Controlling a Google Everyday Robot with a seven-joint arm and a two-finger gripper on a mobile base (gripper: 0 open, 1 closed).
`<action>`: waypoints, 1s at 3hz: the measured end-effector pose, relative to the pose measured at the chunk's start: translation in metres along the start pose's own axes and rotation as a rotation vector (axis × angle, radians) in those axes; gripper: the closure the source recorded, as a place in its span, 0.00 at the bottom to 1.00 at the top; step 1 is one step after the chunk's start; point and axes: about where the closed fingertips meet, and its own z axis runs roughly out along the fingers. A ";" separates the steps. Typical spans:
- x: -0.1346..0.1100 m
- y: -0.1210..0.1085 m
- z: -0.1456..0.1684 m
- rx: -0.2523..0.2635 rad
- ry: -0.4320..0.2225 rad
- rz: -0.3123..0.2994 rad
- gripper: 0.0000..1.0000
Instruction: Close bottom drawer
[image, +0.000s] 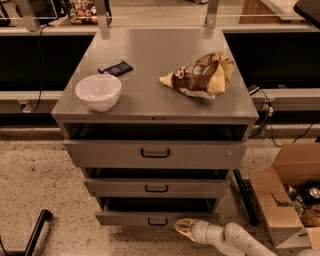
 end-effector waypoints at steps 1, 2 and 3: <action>0.009 -0.032 0.012 0.042 0.013 0.003 1.00; 0.012 -0.042 0.014 0.060 0.018 0.004 1.00; 0.020 -0.063 0.021 0.088 0.028 -0.003 1.00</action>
Offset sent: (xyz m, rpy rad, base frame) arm 0.1210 -0.0325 -0.0226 -0.0460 -0.0481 -0.1738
